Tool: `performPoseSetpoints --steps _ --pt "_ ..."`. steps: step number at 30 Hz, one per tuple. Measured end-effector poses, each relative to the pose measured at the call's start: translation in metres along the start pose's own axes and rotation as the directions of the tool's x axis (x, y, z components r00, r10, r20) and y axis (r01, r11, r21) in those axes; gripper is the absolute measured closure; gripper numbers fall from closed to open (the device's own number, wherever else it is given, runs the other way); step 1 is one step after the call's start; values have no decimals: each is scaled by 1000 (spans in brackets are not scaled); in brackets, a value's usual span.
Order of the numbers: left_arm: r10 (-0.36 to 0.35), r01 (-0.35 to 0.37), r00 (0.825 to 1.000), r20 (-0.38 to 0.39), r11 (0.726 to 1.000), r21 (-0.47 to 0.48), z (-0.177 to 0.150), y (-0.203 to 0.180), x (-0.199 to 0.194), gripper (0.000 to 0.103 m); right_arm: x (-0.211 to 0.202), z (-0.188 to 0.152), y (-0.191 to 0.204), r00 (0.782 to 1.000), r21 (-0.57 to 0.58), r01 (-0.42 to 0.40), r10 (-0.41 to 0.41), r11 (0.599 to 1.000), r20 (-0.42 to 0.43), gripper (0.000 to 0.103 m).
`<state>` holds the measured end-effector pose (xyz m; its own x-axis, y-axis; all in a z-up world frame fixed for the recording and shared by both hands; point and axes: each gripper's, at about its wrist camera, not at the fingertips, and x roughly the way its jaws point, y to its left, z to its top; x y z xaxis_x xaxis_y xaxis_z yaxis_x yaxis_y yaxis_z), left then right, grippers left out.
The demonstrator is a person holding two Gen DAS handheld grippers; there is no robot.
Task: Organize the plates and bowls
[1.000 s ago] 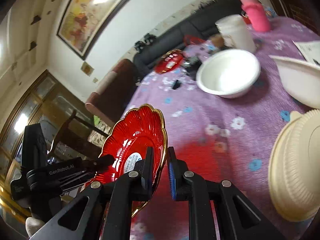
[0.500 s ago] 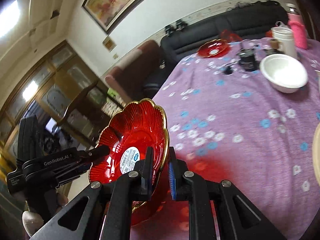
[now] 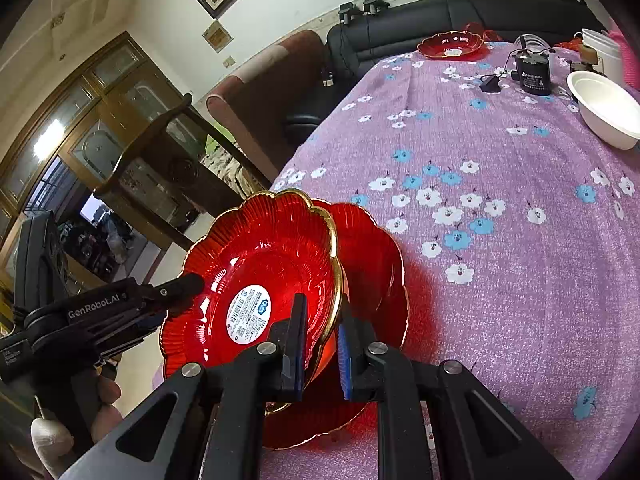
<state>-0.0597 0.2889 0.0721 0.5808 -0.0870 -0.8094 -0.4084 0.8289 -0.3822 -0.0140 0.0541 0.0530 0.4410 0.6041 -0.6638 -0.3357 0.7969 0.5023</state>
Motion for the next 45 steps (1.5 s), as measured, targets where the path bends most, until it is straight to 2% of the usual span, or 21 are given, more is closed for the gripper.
performPoseSetpoints --steps 7,10,12,16,19,24,28,30,36,43,45 --pt "20 -20 1000 5 999 -27 -5 3 0 68 9 -2 -2 999 -5 4 -4 1000 -34 87" --pt "21 -21 999 30 999 -26 -5 3 -8 57 8 -2 1 1000 -27 16 -17 1000 -26 86" --pt "24 -23 998 51 999 -30 -5 5 -15 43 6 -2 4 1000 -45 27 -28 999 -15 86" --pt "28 -25 996 83 999 -42 -5 11 -28 41 -1 -2 11 998 -89 57 -56 994 13 86" --pt "30 -24 994 101 998 -62 -5 18 -37 40 -7 -3 14 996 -107 79 -75 991 41 81" --pt "28 -12 987 159 995 -98 -10 30 -57 40 -21 -4 15 992 -116 98 -88 988 86 66" --pt "38 -21 975 220 996 -82 -17 26 -75 40 -38 -4 17 987 -131 107 -90 986 133 65" --pt "38 -22 966 257 998 -63 -22 20 -86 34 -46 -4 19 984 -137 112 -90 984 155 63" --pt "30 -36 939 343 999 10 -37 -4 -108 33 -69 -7 12 975 -129 118 -91 985 202 55" --pt "-10 -60 895 446 988 144 -61 -46 -130 27 -93 -9 -19 964 -69 138 -118 988 237 54" --pt "-32 -63 889 457 979 193 -69 -59 -132 25 -100 -9 -30 961 -49 148 -132 988 244 54"
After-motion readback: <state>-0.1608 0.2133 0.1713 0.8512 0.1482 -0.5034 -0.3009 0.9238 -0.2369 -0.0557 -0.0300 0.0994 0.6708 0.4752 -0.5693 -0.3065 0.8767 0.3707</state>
